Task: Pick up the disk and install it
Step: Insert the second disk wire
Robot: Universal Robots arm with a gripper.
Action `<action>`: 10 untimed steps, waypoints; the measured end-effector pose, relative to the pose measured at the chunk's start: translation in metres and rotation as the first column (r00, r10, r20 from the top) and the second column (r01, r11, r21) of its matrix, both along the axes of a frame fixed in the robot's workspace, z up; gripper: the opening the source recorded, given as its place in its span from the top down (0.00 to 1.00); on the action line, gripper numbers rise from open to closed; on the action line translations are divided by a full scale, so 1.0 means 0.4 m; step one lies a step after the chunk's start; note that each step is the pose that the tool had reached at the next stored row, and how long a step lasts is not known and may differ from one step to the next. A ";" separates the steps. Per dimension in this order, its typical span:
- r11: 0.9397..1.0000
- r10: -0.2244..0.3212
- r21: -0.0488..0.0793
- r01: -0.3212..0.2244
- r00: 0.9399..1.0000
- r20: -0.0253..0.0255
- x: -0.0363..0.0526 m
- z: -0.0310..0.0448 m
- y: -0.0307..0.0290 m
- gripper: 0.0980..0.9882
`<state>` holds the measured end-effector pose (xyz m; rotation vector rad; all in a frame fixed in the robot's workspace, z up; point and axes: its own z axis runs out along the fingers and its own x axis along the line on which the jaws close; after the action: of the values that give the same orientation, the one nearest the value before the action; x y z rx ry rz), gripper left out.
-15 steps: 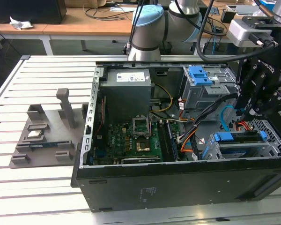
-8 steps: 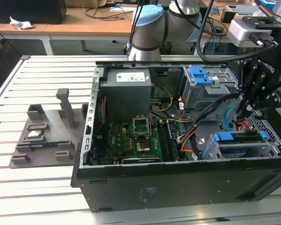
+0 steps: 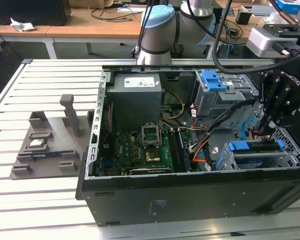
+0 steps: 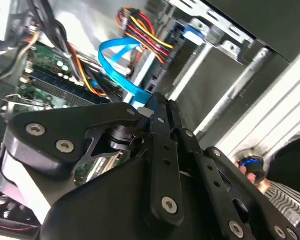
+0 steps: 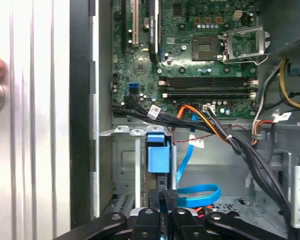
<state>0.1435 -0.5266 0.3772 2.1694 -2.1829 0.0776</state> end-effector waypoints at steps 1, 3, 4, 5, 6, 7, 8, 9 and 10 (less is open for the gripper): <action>1.000 0.000 -0.004 0.000 1.000 0.000 0.000 -0.002 0.000 0.93; 1.000 0.000 -0.006 0.000 1.000 -0.001 0.001 -0.018 0.000 0.93; 1.000 0.000 -0.006 0.000 1.000 -0.001 0.002 -0.025 0.000 0.93; 1.000 0.000 -0.006 0.000 1.000 -0.002 0.003 -0.031 0.000 0.93; 1.000 0.000 -0.006 0.000 1.000 -0.002 0.005 -0.036 0.000 0.93; 1.000 0.000 -0.006 0.000 1.000 -0.002 0.006 -0.041 0.000 0.93; 1.000 0.000 -0.006 0.000 1.000 -0.003 0.007 -0.044 0.000 0.93; 1.000 0.000 -0.006 0.000 1.000 -0.003 0.010 -0.048 0.000 0.93; 1.000 0.000 -0.006 0.000 1.000 -0.003 0.013 -0.050 0.000 0.93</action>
<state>0.1487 -0.5266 0.3572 2.1653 -2.1779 0.0806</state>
